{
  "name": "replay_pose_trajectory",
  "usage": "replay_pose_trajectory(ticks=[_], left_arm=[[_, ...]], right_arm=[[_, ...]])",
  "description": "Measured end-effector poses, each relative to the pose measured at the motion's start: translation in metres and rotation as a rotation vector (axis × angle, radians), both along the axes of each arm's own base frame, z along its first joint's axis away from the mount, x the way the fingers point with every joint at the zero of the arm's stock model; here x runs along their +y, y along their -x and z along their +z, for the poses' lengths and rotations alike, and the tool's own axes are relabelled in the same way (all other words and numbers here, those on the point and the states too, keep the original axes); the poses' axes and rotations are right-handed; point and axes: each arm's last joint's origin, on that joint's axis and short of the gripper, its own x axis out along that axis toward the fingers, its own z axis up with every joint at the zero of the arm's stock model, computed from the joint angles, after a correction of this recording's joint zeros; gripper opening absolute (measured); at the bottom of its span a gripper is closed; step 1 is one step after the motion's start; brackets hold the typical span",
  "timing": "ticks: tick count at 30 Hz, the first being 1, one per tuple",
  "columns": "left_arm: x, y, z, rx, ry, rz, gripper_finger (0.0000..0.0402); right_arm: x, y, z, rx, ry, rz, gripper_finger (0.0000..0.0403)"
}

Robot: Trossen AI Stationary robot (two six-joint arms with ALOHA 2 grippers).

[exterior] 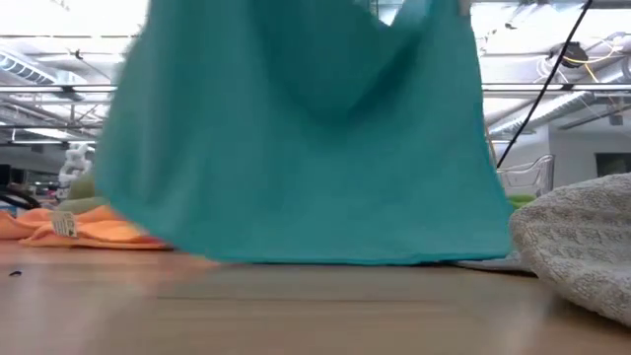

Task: Fold microfiber towels
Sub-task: Fold the blue microfiber cloth

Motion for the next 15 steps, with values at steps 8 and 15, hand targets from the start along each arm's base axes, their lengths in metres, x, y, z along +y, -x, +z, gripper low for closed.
replay_pose_trajectory(ticks=[8, 15], left_arm=[[0.003, 0.000, 0.038, -0.090, -0.194, 0.188, 0.0003], [0.067, -0.008, -0.003, 0.284, -0.229, 0.466, 0.0003]], right_arm=[[0.012, -0.003, 0.051, 0.030, 0.017, 0.024, 0.0000], [-0.015, -0.003, 0.023, 0.188, 0.077, -0.153, 0.0000]])
